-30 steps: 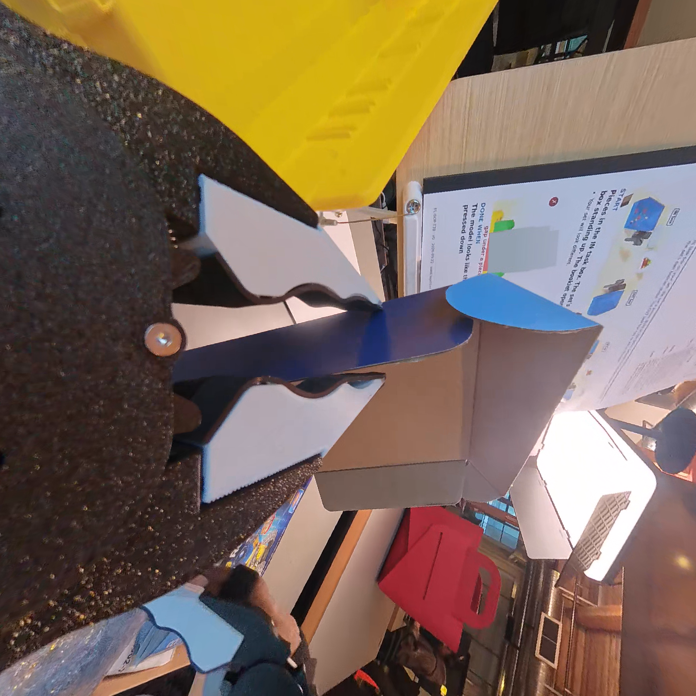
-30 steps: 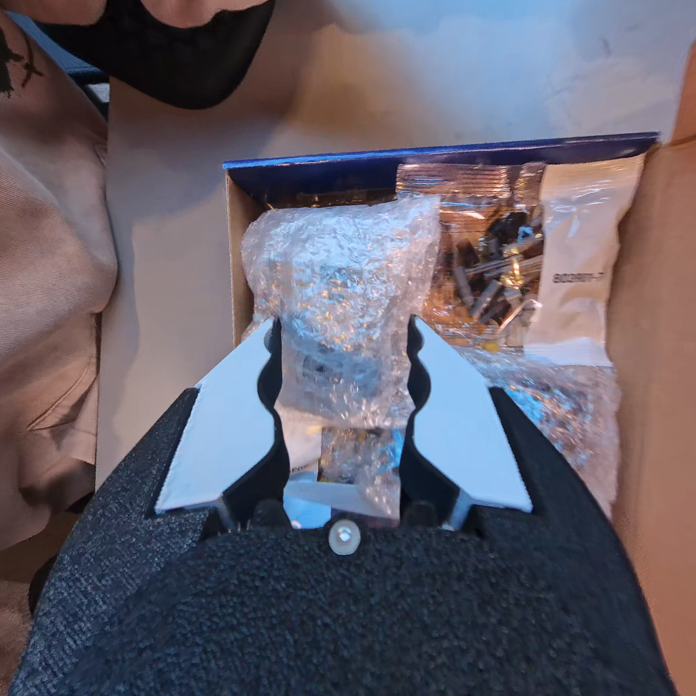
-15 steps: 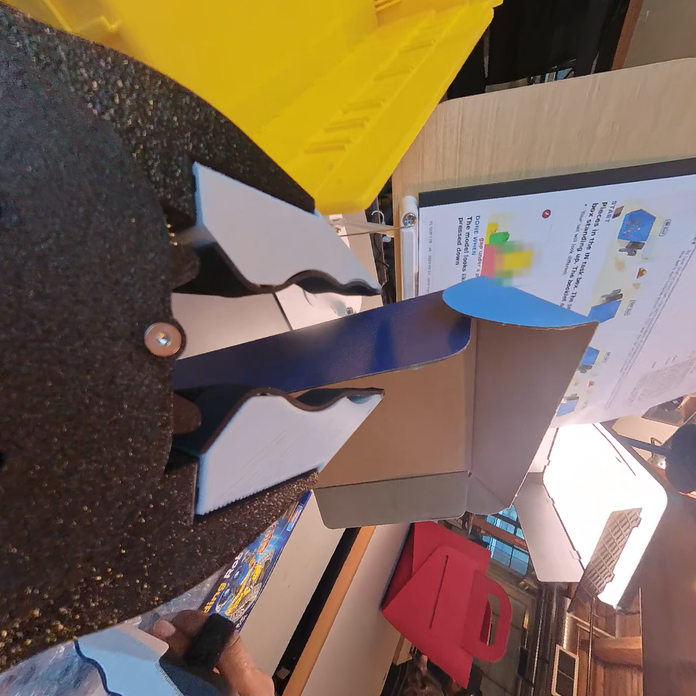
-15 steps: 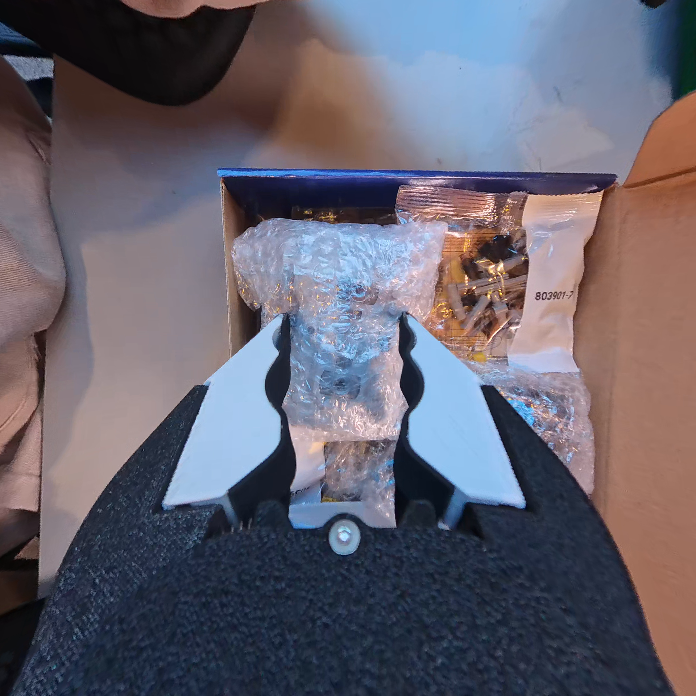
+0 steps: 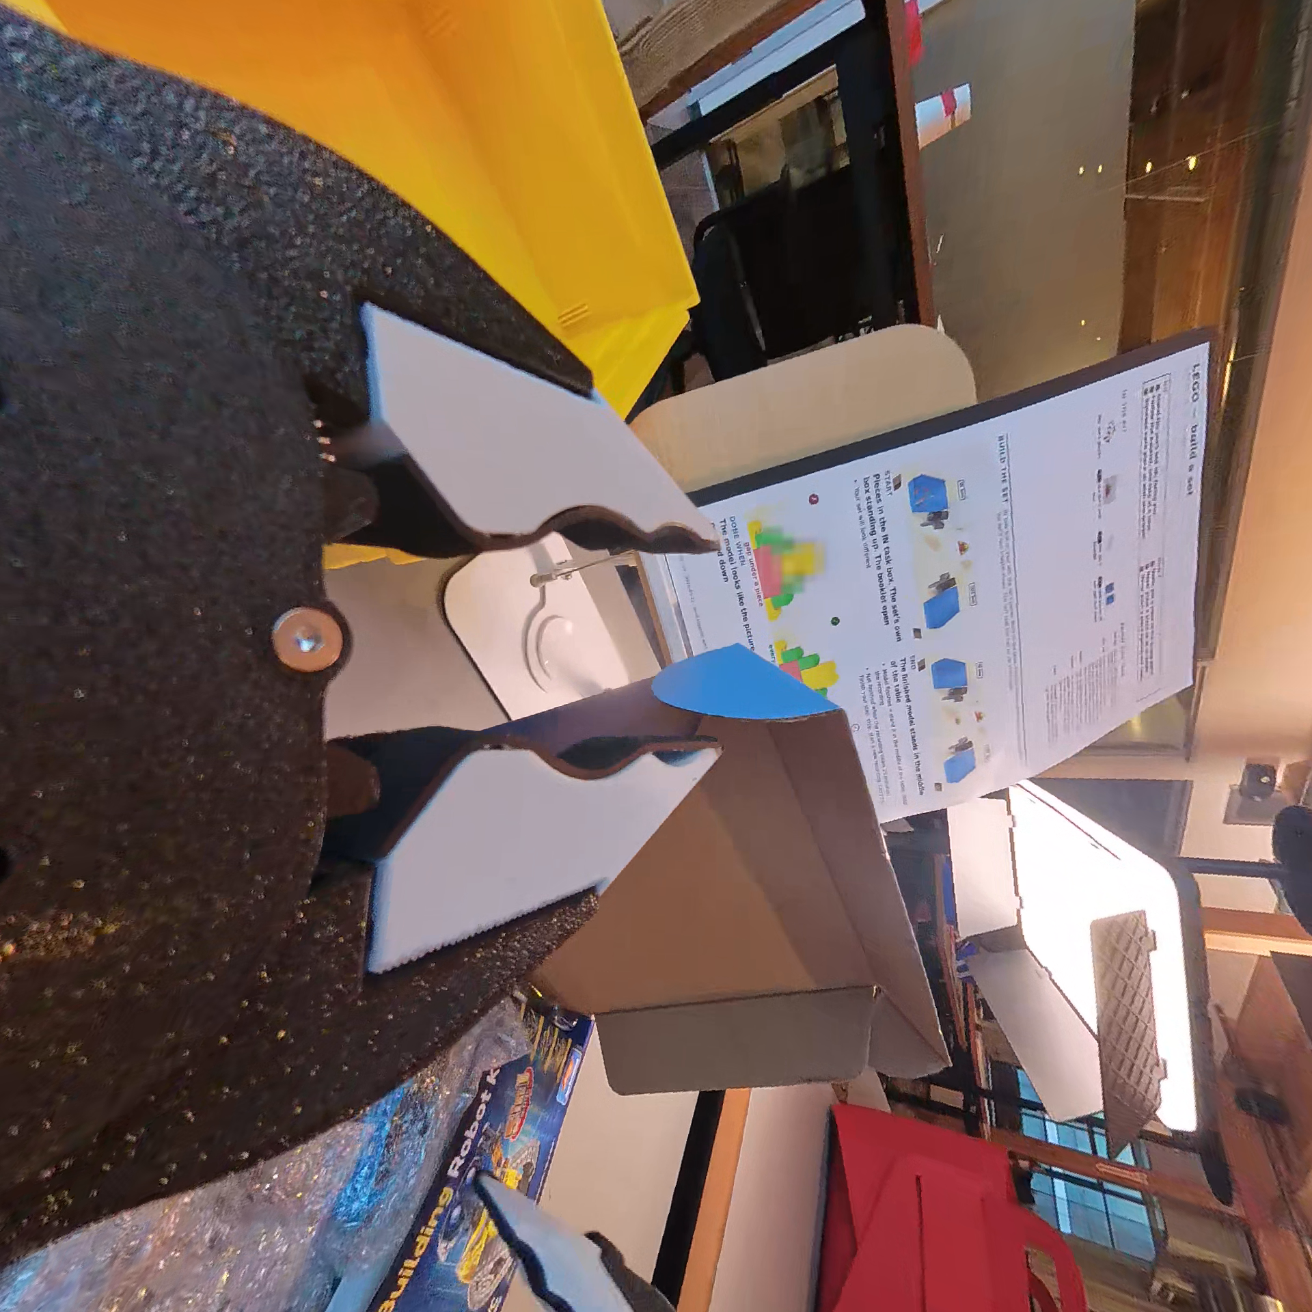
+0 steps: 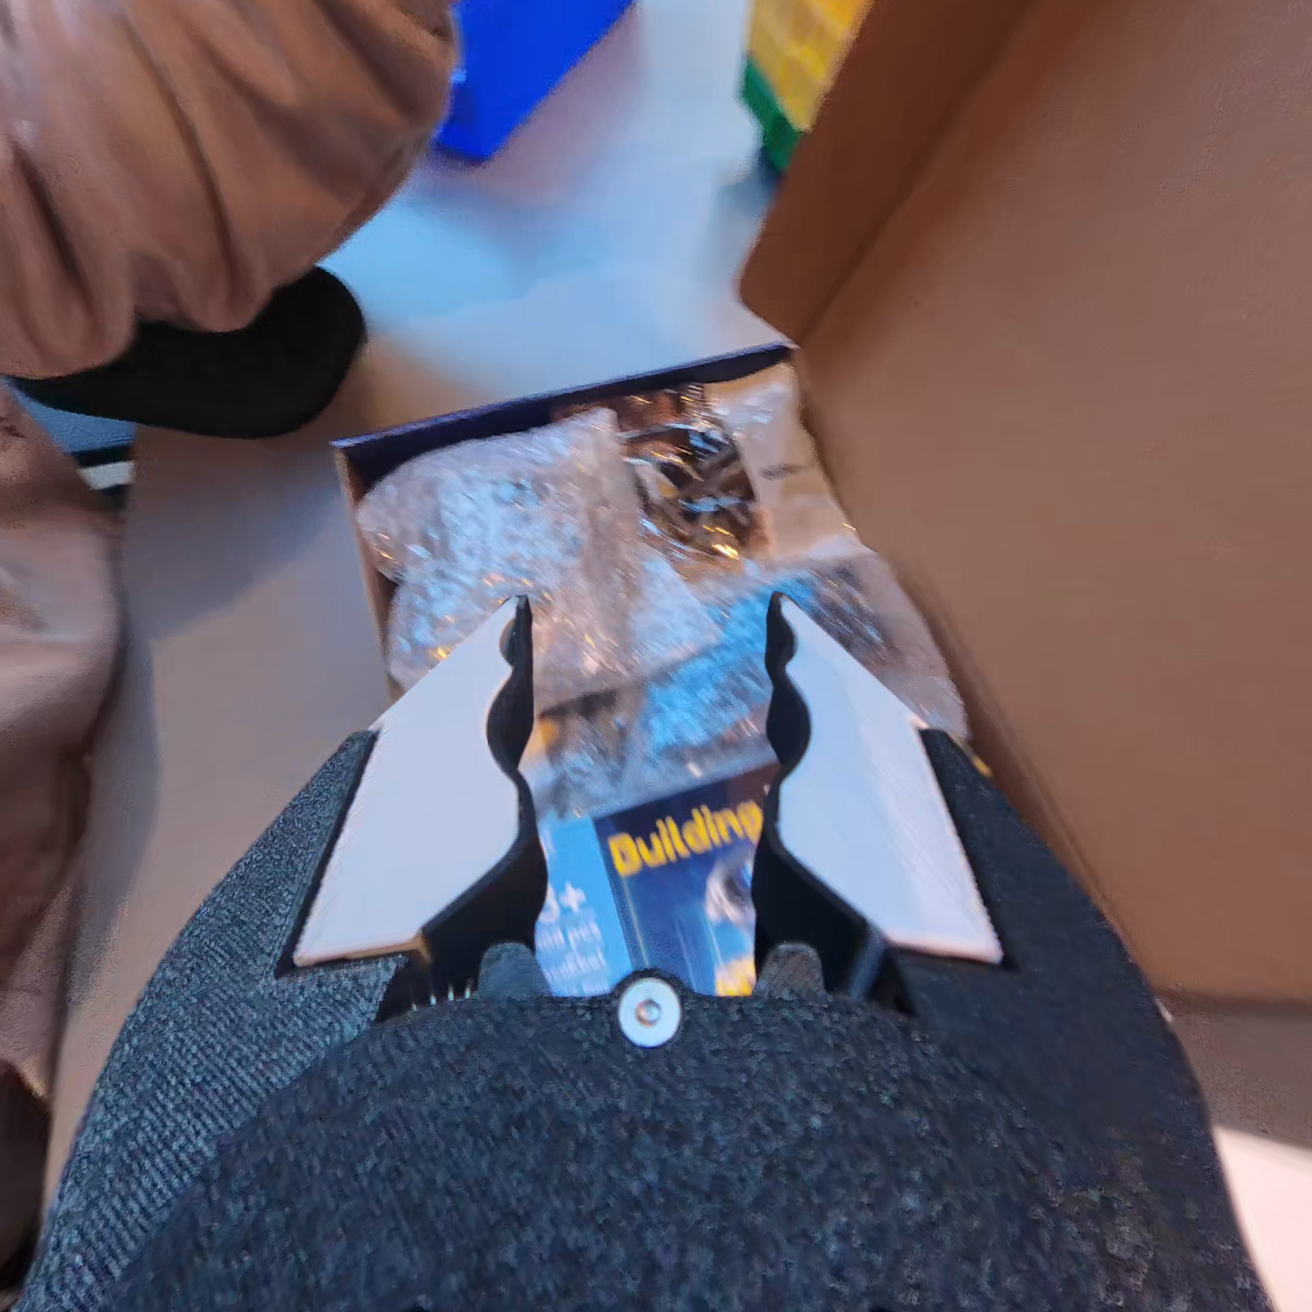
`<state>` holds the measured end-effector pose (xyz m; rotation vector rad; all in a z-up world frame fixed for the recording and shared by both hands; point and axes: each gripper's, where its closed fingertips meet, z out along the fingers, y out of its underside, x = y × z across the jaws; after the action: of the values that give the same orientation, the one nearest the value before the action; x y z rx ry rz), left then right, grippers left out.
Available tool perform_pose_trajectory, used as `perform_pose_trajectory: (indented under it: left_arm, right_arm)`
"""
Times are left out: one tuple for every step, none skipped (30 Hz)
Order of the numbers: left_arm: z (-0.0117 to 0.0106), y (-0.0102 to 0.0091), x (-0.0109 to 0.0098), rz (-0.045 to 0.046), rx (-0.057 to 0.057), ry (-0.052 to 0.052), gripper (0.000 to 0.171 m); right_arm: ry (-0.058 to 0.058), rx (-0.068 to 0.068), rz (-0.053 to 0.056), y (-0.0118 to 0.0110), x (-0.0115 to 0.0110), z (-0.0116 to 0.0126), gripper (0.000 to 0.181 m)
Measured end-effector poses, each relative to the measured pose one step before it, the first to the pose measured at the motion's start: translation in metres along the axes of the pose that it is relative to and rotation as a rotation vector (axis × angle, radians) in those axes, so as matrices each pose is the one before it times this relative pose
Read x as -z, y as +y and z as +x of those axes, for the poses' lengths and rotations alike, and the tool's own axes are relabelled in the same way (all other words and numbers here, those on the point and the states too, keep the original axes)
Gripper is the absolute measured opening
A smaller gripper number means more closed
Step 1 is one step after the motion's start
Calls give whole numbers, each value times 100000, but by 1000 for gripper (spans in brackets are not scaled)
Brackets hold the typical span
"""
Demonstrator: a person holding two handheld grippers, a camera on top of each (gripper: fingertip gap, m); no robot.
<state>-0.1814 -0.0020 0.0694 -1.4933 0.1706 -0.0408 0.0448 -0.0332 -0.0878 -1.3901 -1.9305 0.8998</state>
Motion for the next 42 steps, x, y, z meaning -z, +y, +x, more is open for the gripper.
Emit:
perform_pose_trajectory:
  left_arm:
    - [43, -238, 103, 562, -698, -844, 49]
    - [379, -654, 242, 1795, -1454, 284, 48]
    - [765, -993, 354, 2533, -2310, 1803, 48]
    - [1116, -1092, 404, 2317, -2708, 3183, 46]
    - [1641, -1001, 341, 1404, -2805, 5767, 43]
    - [2271, -689, 193, -216, -2550, 9133, 36]
    - [2845, -125, -76, -2849, -1588, 12276, 30]
    - [3176, 682, -432, -6387, 183, 14041, 28]
    - [3153, 1465, -847, -9167, 1885, 13686, 31]
    - [2807, 2028, -1282, -10346, 2264, 11171, 37]
    - [2361, 2282, -1655, -9782, 1141, 7915, 45]
    - [2075, 2465, -1915, -9500, 415, 6182, 51]
    - [1438, 2528, -2063, -9752, 681, 3247, 59]
    - [710, 2407, -1997, -9328, 469, -121, 68]
    - [316, 2388, -1723, -10020, -527, -1356, 77]
    - [-62, 2101, -1387, -9471, -1463, -2773, 87]
    - [-182, 1221, -989, -4970, -1462, -2944, 92]
    - [-57, 345, -517, -37, -518, -1312, 93]
    - [-182, 7, -95, 1693, 180, -810, 91]
    - [-168, 41, 98, 1218, 726, 113, 88]
    - [-214, 61, 122, 807, 1215, -238, 86]
    - [-230, 125, 77, 97, 190, -1259, 85]
    - [-238, 197, 64, -618, -2169, -2237, 85]
    - [-223, 254, 92, -1152, -2632, -2104, 85]
    - [-175, 223, 110, -1027, -1071, -730, 85]
    - [-108, 162, 93, -415, 574, 688, 85]
    - [-25, 67, 54, 609, 1254, 1705, 85]
    - [-4, -33, 19, 1460, 1745, 2048, 85]
    - [-8, -80, 2, 1697, 1977, 1758, 85]
    - [-23, -78, -13, 1427, 1669, 1167, 85]
    - [-15, -88, -15, 1127, 1224, 537, 85]
    - [5, -41, 4, 764, 732, 156, 85]
    - [13, -24, 7, 631, 376, 88, 85]
    - [3, -34, 11, 682, 525, 151, 85]
    - [-1, -49, 6, 652, 710, 207, 85]
    - [1, -13, 5, 395, 367, 33, 85]
    - [-14, -13, 24, 142, 87, -151, 85]
    - [21, -18, 19, 73, -102, 11, 85]
    - [25, -20, 15, -2, -212, 2, 85]
    - [42, -14, 35, 26, -167, 143, 85]
    - [44, -25, 51, 66, -107, 292, 86]
    - [82, -38, 96, 120, 44, 493, 86]
  right_arm:
    - [6211, -362, 986, 677, 1146, 959, 65]
    - [5881, -954, 1601, 609, 1089, 945, 64]
    - [5285, -1600, 2988, 426, 1040, 887, 63]
    - [4717, -2112, 3829, 308, 1000, 855, 61]
    - [4332, -2234, 3859, 301, 912, 888, 59]
    - [4438, -2007, 3401, 345, 779, 982, 58]
    - [3420, -1802, 2431, 407, 582, 861, 57]
    - [1334, -1731, 1371, 452, 367, 553, 57]
    - [-569, -1359, 547, 408, 149, 205, 56]
    - [-717, -673, 621, 227, -34, 129, 56]
    - [-661, 237, 831, 55, -193, 65, 55]
    - [-1131, 710, 431, -3, -313, -75, 54]
    - [-1952, 867, -518, 41, -431, -235, 54]
    - [-1709, 1276, -994, 51, -514, -226, 54]
    - [-1496, 1646, -1444, 64, -562, -229, 54]
    - [-1575, 1832, -2304, 134, -570, -262, 54]
    - [-1169, 2233, -2482, 140, -526, -232, 54]
    - [-99, 2473, -2208, 105, -425, -95, 53]
    - [706, 2316, -2106, 134, -290, 25, 54]
    - [1032, 1628, -1439, 113, -146, 93, 54]
    - [523, 749, -448, 71, -26, 17, 54]
    - [-240, -385, 46, 127, 58, -89, 54]
    - [-548, -1271, -63, 223, 119, -97, 54]
    - [39, -1330, 297, 252, 152, -21, 53]
    - [334, -1181, 470, 273, 196, 49, 53]
    - [49, -1188, 76, 313, 176, 23, 53]
    - [295, -1084, -26, 307, 160, 91, 52]
    - [698, -827, 24, 252, 137, 166, 52]
    - [262, -479, -385, 254, 102, 96, 52]
    - [-308, -8, -793, 254, 57, -26, 52]
    - [-1211, 162, -1574, 357, 0, -198, 52]
    - [-1859, 4, -3237, 596, -117, -304, 52]
    - [-666, -485, -3850, 728, -221, -133, 52]
    - [-348, -1550, -5433, 987, -363, -54, 54]
    - [-524, -2058, -6260, 1128, -503, -70, 57]
    - [-3631, -3328, -2282, 489, -400, -523, 51]
    - [191, -2295, -470, 38, 18, 167, 52]
    - [-784, -1223, -2055, 240, 16, -57, 52]
    - [-330, -681, -1709, 94, -44, -41, 52]
    - [106, 316, -1667, 52, -70, -49, 52]
    - [-390, 120, -1676, 31, -31, -91, 50]
    - [-763, -346, -1554, 39, -32, -16, 50]
